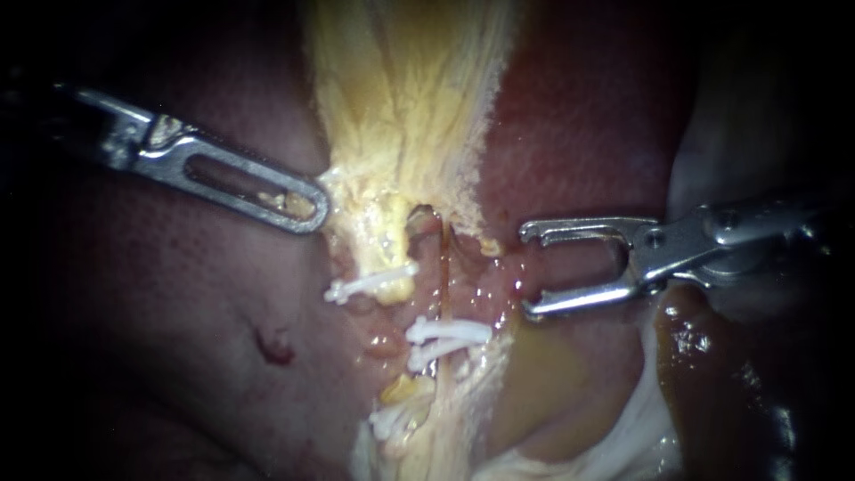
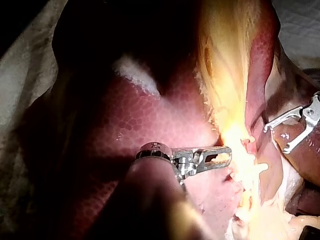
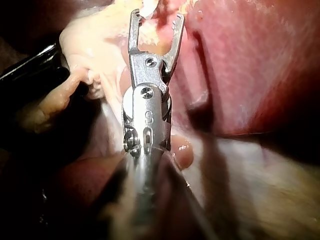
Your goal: Going back second clip right tube
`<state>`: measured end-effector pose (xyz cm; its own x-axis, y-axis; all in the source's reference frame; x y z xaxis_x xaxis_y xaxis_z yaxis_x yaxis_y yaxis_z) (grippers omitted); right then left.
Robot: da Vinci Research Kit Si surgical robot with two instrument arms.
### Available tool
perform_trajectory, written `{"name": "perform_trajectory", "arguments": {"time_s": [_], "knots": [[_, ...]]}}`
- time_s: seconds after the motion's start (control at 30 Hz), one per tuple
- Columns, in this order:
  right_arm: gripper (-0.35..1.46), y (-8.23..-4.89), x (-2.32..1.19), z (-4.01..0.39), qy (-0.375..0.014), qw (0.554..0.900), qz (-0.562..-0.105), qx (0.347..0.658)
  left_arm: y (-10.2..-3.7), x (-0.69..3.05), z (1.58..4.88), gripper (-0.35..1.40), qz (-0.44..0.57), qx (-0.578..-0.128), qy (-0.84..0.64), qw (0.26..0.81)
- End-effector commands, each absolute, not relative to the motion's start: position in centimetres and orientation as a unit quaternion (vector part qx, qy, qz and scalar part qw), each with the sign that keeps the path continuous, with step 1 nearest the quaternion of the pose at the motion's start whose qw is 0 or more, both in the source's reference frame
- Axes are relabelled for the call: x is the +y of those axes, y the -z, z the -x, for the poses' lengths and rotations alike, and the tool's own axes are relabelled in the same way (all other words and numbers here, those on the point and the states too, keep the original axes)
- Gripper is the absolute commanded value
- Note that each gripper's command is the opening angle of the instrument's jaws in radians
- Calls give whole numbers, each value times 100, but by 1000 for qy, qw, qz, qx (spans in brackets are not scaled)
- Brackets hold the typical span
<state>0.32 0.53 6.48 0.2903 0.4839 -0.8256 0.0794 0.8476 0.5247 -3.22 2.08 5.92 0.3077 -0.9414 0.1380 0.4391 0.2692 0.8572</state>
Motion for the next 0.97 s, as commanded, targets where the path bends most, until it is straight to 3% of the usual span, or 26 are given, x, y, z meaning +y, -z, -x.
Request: {"name": "perform_trajectory", "arguments": {"time_s": [0.03,0.43,0.97], "knots": [[50,-648,53,-32,-132,766,-243,581,-594,207,326,-35,-369,-340,479,720],[50,-645,52,-29,-127,766,-240,582,-630,198,354,-35,-373,-335,471,725],[50,-639,52,-30,-125,766,-239,583,-637,200,353,-35,-373,-333,470,728]]}}
